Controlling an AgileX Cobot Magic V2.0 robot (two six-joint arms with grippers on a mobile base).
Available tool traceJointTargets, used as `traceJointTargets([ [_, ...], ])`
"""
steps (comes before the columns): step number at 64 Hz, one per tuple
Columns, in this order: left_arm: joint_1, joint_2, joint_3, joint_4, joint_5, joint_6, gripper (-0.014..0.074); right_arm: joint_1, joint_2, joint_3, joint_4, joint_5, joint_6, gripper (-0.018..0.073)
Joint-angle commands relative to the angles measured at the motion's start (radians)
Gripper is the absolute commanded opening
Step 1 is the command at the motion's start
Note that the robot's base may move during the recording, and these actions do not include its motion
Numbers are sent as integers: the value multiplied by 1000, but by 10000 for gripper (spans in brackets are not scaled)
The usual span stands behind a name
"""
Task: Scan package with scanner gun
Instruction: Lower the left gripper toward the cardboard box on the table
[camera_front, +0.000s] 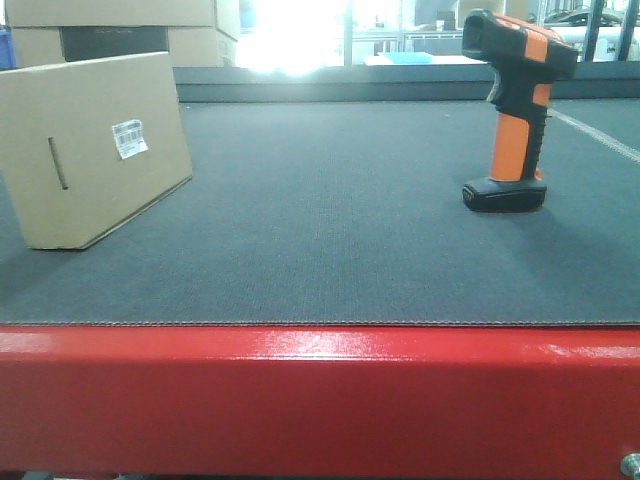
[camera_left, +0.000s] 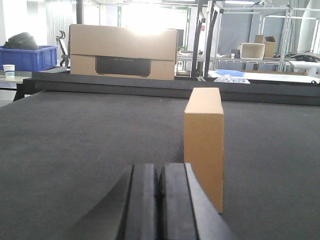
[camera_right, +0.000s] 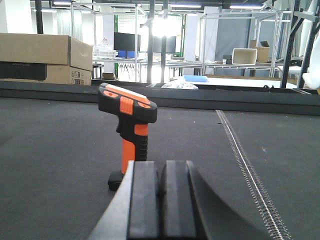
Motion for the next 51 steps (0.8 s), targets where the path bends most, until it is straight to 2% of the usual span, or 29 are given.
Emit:
traceJointTargets([
  [1,-3,-4,-3,1,-14,-1,-111,-7,-3,0,0,-21,0,-162],
  [51,-3,-4,-3,1,-14,-1,-111,-7,-3,0,0,-21,0,-162],
])
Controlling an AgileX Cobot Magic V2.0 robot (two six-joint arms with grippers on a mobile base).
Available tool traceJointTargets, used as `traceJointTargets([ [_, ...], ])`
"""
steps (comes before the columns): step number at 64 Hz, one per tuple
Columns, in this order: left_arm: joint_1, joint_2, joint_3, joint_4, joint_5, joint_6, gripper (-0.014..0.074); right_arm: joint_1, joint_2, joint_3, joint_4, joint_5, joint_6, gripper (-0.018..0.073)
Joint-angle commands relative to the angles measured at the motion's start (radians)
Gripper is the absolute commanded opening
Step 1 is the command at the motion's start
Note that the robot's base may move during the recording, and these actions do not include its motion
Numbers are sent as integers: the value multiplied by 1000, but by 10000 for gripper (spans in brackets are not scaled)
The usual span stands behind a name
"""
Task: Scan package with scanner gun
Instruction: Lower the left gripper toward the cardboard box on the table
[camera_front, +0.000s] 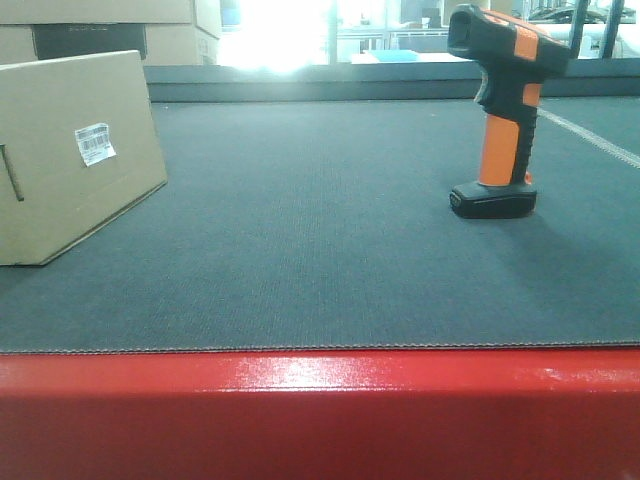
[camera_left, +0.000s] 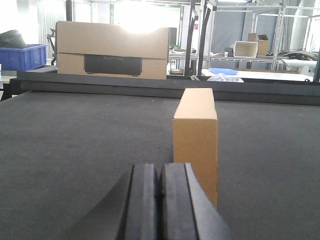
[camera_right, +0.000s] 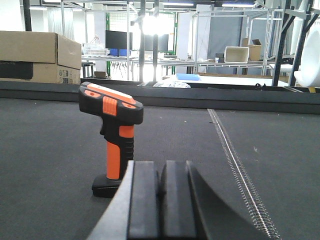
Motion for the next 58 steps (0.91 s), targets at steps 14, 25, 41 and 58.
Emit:
traceJointTargets([
  [14,-3,-4,-3,1,-14,-1,-111,-5,-3,0,0,-21,0,-162],
  [25,-3,-4,-3,1,-14,-1,-111,-5,-3,0,0,-21,0,-162],
  [41,-3,-4,-3,1,-26,-1,-111,-5,-3,0,0,-21,0,-162],
  [58,-3,-1,-146,20,96,-1,-111,-5,-3,0,0,-21,0,-162],
])
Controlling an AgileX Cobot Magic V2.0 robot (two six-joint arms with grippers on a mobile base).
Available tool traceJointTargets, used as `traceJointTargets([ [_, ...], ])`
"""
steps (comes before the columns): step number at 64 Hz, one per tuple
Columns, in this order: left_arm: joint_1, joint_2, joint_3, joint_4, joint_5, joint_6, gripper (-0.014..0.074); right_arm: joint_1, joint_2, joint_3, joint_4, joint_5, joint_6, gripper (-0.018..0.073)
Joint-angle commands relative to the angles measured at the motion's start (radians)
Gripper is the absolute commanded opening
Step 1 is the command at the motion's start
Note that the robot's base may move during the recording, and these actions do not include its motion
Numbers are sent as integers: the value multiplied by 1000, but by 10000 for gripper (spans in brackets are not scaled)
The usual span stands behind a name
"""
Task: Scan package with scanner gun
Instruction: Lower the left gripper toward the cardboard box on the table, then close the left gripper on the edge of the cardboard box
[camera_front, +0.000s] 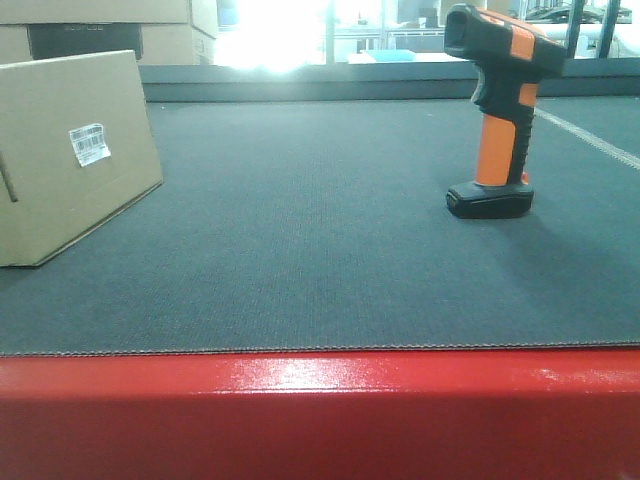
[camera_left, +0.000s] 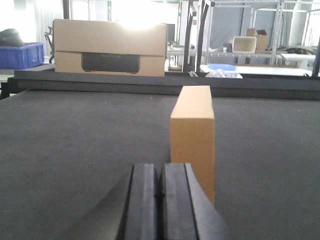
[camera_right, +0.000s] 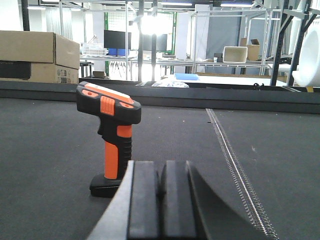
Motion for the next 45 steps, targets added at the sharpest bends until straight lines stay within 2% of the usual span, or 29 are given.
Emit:
traceJointTargets([
  [1,-3,5,-102,7,30,-1,-111,-5,-3,0,0,-21,0,-162],
  [13,-3,211,-345,14,132,-1,-111,-5,-3,0,0,-21,0,-162],
  [45,-3,1073,-1065,27,479,-1,-111,-5,-3,0,0,-21,0,-162],
])
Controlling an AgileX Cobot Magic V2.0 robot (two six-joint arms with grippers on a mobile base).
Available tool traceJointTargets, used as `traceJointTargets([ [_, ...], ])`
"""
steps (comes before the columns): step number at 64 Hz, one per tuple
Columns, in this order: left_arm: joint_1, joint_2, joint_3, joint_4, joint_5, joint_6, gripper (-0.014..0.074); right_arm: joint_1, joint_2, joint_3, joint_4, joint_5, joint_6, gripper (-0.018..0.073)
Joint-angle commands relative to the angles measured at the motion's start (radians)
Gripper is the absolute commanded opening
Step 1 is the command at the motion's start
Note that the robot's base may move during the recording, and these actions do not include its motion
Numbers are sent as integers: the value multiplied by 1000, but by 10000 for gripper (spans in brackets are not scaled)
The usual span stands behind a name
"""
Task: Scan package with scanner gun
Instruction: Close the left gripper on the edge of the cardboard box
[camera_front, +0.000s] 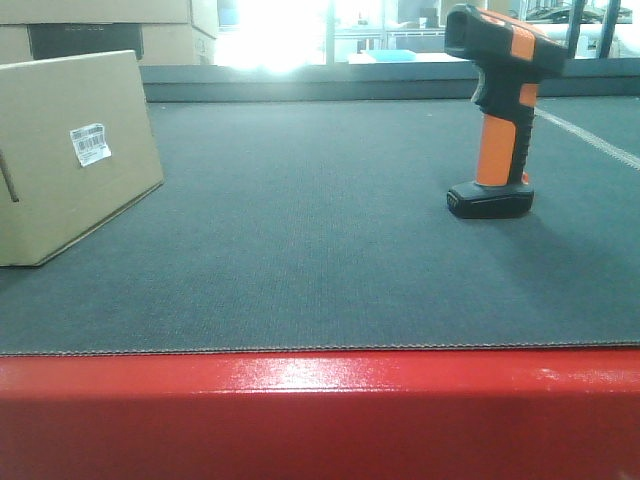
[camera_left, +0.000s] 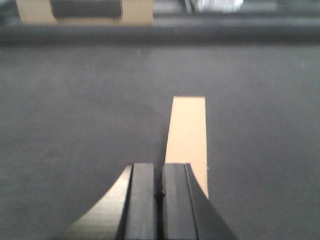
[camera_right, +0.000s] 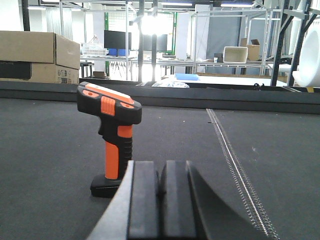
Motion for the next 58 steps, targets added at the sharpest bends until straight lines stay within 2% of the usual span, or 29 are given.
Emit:
traceJointTargets([
  [1,-3,108,-98,-2,42,-1,-111,-5,-3,0,0,-21,0,-162],
  [10,-3,269,-232,-2,42,-1,-111,-5,-3,0,0,-21,0,-162],
  [24,-3,431,-356,1,33,-1,-111,-5,-3,0,0,-21,0,-162],
  [32,-3,536,-495,4,219,2,-111,-5,-3,0,0,-21,0,-162],
  [38,-3,612,-599,-8,351,38,-111,-5,-3,0,0,-21,0,-162],
  [46,-3,708,-741,-60,523,89,-111,-5,-3,0,0,-21,0,-162],
  [50,-3,742,-788,-67,580,106,-111,-5,-3,0,0,-21,0,-162],
  [58,-3,778,-827,-67,616,106,-78,-5,-3,0,0,-21,0,-162],
])
